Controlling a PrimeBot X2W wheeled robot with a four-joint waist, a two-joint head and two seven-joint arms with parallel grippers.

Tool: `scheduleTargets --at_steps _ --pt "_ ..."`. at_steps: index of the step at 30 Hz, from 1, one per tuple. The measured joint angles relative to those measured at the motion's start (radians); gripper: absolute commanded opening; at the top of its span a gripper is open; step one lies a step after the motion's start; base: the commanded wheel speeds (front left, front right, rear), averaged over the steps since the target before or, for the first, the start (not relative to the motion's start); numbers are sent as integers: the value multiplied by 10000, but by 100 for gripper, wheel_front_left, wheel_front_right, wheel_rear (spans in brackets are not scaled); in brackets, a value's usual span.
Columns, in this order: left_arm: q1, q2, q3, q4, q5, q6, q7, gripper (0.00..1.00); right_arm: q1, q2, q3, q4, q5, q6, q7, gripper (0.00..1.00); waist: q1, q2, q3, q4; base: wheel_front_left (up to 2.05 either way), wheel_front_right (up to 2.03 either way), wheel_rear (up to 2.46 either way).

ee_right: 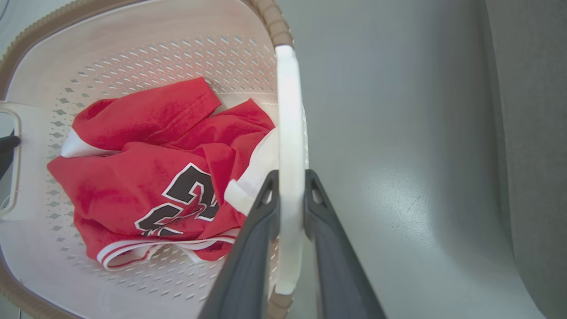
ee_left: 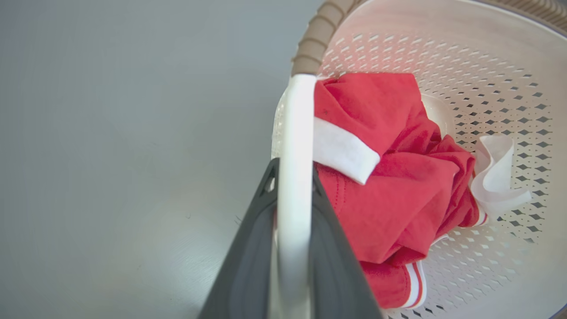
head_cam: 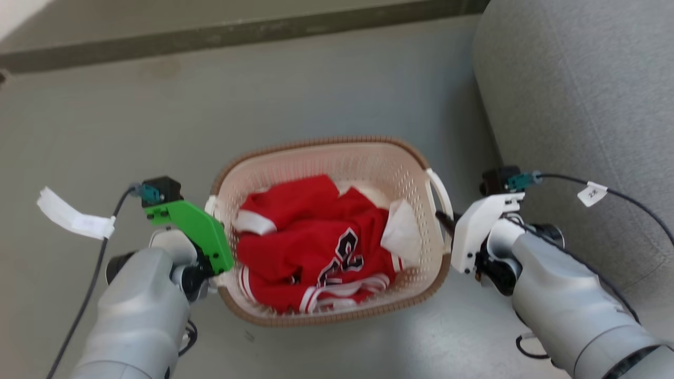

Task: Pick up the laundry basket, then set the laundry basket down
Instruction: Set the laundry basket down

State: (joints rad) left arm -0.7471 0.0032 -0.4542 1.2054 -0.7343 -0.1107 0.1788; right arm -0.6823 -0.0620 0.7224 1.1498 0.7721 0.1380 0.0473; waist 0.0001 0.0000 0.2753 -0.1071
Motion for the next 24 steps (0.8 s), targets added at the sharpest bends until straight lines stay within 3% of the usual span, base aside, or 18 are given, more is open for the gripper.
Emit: scheduleTargets --at_steps 24 --pt "-2112 63 -219 -477 617 328 -1064 0 -2171 -345 -128 -104 -380 -94 -1220 0 0 0 3077 449 0 0 0"
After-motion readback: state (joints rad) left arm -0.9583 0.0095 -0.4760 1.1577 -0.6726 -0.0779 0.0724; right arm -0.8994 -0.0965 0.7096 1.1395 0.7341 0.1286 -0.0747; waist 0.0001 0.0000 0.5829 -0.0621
